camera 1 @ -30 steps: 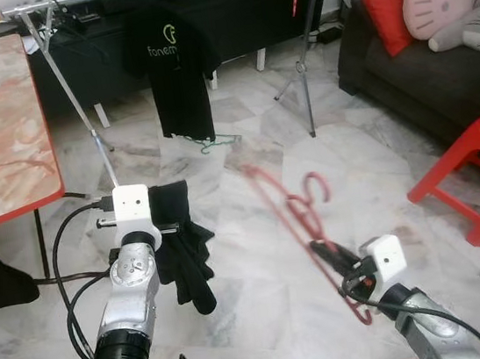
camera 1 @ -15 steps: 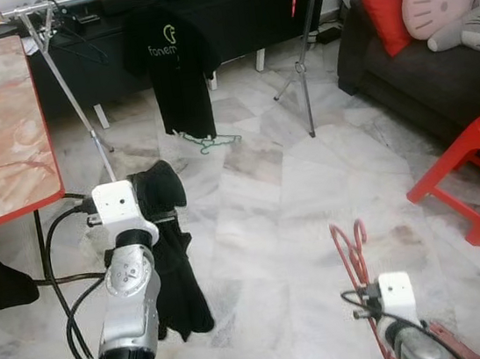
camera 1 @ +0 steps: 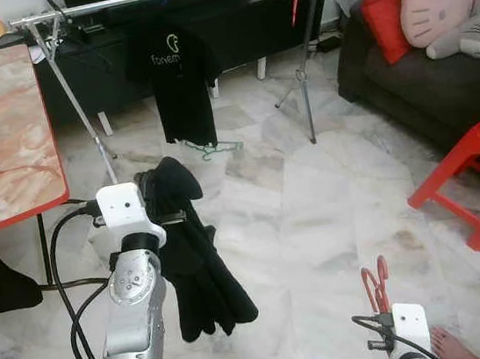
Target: Hang hanger
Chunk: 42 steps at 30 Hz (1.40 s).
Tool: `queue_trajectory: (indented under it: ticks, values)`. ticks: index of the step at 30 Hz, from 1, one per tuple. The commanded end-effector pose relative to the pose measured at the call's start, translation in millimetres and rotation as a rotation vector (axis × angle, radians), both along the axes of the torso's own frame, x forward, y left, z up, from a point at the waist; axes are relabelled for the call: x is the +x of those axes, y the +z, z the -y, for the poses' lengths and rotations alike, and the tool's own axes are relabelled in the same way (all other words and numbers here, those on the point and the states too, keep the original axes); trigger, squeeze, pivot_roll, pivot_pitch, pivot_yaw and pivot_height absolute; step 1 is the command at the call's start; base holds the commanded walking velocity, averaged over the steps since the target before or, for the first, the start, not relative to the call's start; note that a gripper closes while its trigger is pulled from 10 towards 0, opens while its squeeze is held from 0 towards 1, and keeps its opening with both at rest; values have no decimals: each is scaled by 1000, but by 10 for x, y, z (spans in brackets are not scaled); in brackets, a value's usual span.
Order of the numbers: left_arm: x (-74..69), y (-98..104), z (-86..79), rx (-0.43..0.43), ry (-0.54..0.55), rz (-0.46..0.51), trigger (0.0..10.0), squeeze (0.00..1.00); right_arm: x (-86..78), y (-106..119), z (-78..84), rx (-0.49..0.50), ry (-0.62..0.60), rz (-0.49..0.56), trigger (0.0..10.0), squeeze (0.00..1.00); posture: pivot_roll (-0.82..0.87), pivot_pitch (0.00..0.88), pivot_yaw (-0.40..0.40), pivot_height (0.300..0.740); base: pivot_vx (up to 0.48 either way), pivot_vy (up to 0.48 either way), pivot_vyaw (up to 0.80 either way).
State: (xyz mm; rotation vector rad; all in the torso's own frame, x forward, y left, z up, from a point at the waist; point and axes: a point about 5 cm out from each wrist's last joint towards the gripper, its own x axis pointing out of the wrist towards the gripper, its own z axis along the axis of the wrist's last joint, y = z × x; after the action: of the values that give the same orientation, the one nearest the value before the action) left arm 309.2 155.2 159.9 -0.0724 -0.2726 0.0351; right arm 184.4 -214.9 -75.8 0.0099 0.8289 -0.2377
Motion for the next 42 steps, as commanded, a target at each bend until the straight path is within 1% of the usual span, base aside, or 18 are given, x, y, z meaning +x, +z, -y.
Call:
queue_trajectory:
  ticks: [1, 4, 7, 12, 22, 33, 34, 37, 42]
  values:
    - [-1, 77, 27, -18, -17, 22, 10000, 0, -47, -26, -6, 2, -9, -15, 10000, 0, 2, 9, -40, 740, 0, 0, 0]
    - [-1, 78, 29, -21, -18, 18, 10000, 0, -57, -36, -20, 4, 0, -23, 10000, 0, 5, 3, -39, 740, 0, 0, 0]
    - [-7, 66, 44, -5, -27, 11, 10000, 0, -83, -49, -33, -14, 32, -35, 10000, 0, 5, 3, -39, 740, 0, 0, 160]
    - [-8, 74, 46, -2, -25, 10, 10000, 0, -105, -63, -50, -6, 37, -41, 10000, 0, 5, 3, -39, 740, 0, 0, 800]
    - [-18, 94, 31, 34, -8, 19, 10000, 0, -143, -86, -79, 0, 62, -56, 10000, 0, 9, 12, -40, 740, 0, 0, 800]
    - [-19, 110, 4, 40, 0, 18, 10000, 0, -109, -74, -102, 3, 76, -45, 10000, 0, 10, 16, -41, 740, 0, 0, 791]
    - [-18, 110, 2, 40, 0, 18, 10000, 0, -103, -72, -105, 5, 80, -44, 10000, 0, 11, 28, -43, 740, 0, 0, 656]
    - [-22, 103, -4, 38, -4, 13, 10000, 0, -93, -71, -119, 24, 76, -40, 10000, 0, 12, 31, -44, 740, 0, 0, 0]
    - [-30, 105, -14, 41, -8, 11, 10000, 0, -83, -68, -125, 24, 85, -41, 10000, 0, 14, 34, -45, 740, 0, 0, 0]
